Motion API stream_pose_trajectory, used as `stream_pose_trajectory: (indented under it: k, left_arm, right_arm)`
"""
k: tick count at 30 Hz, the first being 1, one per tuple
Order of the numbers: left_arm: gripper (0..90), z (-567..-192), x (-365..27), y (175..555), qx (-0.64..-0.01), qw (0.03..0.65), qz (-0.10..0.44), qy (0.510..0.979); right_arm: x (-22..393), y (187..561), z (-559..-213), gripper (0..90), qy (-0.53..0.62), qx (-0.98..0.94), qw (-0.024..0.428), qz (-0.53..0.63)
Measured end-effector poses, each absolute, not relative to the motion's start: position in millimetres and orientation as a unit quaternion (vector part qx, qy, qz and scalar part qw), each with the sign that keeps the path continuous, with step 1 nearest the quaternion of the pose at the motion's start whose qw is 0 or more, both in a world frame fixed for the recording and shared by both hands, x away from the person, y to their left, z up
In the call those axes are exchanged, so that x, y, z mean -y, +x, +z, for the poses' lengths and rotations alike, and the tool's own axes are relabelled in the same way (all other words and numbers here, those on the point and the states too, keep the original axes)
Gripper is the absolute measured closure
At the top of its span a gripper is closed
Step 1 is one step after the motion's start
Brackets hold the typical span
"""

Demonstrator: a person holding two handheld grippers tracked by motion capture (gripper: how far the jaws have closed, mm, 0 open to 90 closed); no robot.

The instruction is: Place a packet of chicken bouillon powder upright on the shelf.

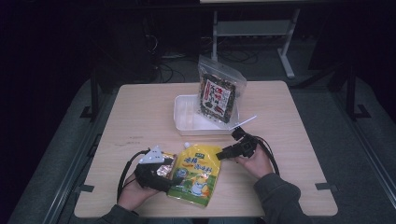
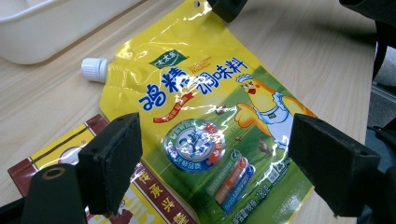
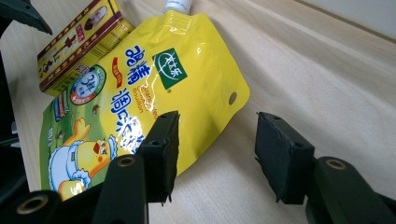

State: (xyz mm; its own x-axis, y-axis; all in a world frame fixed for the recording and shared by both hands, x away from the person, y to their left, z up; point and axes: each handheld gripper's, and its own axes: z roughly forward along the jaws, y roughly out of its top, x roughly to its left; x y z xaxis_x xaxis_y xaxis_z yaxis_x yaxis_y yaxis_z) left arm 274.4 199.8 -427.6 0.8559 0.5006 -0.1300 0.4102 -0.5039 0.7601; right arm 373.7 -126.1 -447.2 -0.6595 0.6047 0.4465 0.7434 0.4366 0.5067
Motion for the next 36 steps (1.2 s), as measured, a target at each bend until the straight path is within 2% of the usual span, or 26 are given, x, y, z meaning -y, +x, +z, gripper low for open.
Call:
stream_pose_trajectory:
  k: [13,16,28,36]
  left_arm:
    - [17.2,-427.2,-199.9,274.5,-0.262,0.423,0.054,0.866]
    - [17.2,-427.3,-199.8,274.6,-0.262,0.423,0.053,0.866]
    - [17.2,-427.8,-200.5,275.5,-0.263,0.423,0.053,0.866]
    - [17.2,-428.6,-201.3,276.2,-0.267,0.424,0.052,0.864]
  right_arm:
    - [120.0,376.9,-452.6,51.4,-0.401,0.842,0.108,-0.346]
    - [118.6,377.6,-453.9,55.8,-0.401,0.84,0.112,-0.348]
    - [119.5,382.3,-457.6,86.6,-0.398,0.828,0.15,-0.365]
    - [126.4,376.6,-446.2,89.1,-0.39,0.824,0.154,-0.38]
